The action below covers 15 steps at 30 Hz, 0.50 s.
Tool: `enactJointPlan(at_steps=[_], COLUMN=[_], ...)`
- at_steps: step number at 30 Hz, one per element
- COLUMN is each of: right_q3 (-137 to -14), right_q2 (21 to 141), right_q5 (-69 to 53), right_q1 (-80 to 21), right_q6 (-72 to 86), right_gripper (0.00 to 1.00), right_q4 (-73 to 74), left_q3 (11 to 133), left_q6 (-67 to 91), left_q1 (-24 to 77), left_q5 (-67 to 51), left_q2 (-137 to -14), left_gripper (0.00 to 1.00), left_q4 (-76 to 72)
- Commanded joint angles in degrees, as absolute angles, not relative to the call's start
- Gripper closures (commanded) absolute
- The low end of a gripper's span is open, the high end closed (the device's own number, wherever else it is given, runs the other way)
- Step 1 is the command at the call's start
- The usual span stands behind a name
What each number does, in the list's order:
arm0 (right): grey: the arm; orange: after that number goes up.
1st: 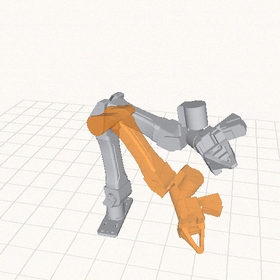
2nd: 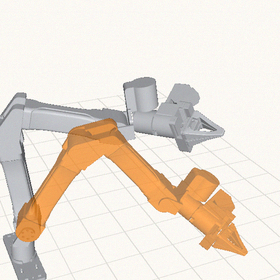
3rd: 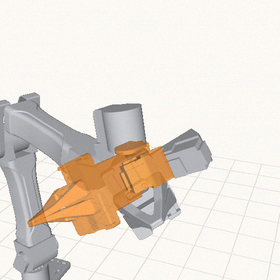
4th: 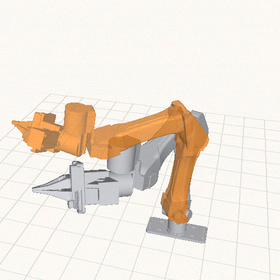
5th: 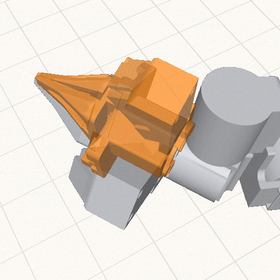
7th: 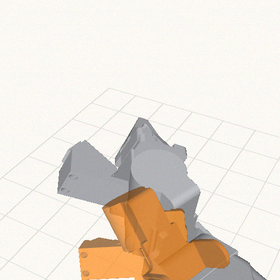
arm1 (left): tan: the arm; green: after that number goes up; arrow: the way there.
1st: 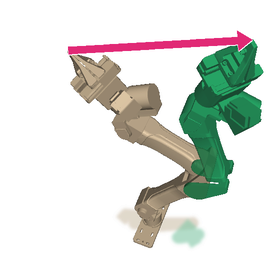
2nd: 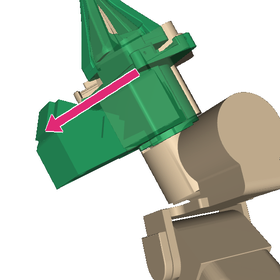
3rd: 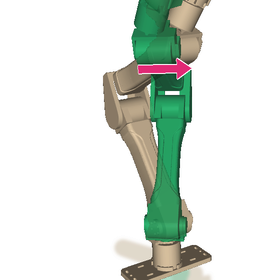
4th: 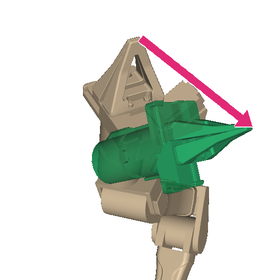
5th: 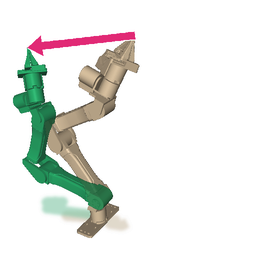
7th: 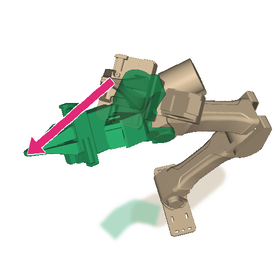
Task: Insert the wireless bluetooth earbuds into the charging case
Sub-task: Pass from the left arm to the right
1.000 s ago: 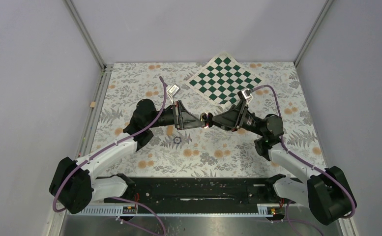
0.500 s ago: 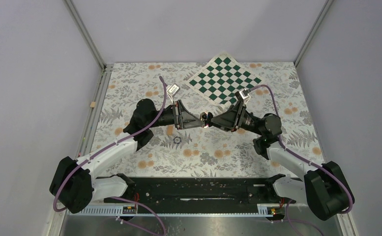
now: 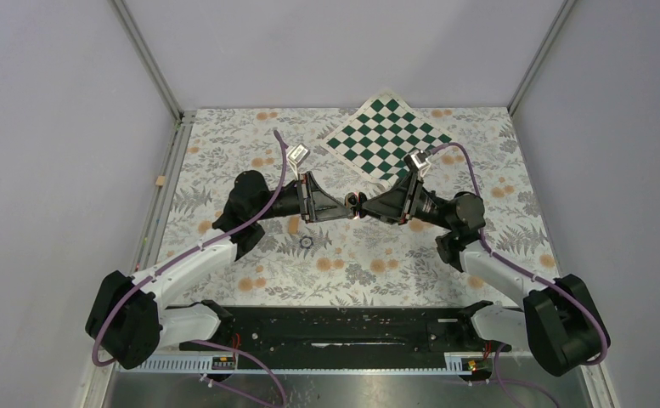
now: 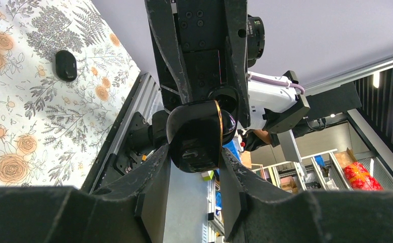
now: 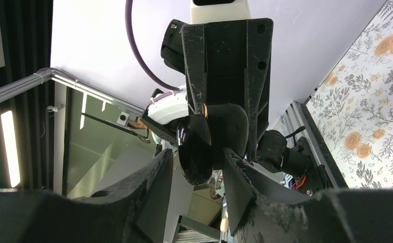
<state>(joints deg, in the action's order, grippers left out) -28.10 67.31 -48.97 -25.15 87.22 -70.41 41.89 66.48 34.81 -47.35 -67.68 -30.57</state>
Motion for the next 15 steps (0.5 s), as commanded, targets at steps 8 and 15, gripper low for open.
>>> enactJointPlan(at_steps=[8, 15], right_q3=[-30.77, -30.42], right_q2=[68.08, 68.63], right_q5=[-49.68, -49.49], right_q1=[-25.93, -25.93], right_q6=[86.03, 86.46], right_gripper=[0.68, 0.77], right_q4=[-72.3, -72.76], left_q3=[43.53, 43.33], left_q6=[66.45, 66.53], left_q1=[34.89, 34.88], left_q5=[-48.38, -48.62], left_q2=[-68.14, -68.13], left_gripper=[1.0, 1.0], left_q4=[-33.98, -34.19])
